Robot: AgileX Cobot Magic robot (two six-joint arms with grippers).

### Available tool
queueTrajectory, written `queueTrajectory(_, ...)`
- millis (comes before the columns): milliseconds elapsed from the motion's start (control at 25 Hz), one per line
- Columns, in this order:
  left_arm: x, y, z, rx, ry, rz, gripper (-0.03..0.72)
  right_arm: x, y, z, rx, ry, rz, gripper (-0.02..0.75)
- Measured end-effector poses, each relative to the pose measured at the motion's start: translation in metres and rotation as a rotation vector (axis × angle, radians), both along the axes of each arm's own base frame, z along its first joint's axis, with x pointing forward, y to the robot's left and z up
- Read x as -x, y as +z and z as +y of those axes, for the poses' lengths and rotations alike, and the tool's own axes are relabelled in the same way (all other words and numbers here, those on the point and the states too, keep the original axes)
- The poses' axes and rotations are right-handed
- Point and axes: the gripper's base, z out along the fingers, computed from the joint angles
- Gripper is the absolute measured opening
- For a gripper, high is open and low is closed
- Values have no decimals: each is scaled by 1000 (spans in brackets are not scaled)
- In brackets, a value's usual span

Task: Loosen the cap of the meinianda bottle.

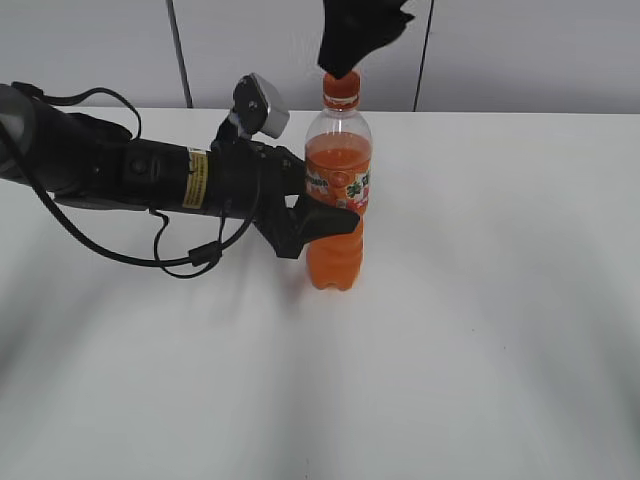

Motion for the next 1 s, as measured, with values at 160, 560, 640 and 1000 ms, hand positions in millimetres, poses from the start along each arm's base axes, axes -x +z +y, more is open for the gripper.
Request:
queueTrajectory(160,0,0,0,0,-1,0,436,0,1,-1,-156,-405,161,558)
queueTrajectory(560,0,0,0,0,-2,0,436,-3,-8,2,-237,-648,280,561)
queueTrajectory(640,0,0,0,0,-2,0,436,-6,-15,5,-224,-652,291,561)
queueTrajectory(1000,0,0,0,0,-1,1,436,-15,-32,10,-205,-659,307,551)
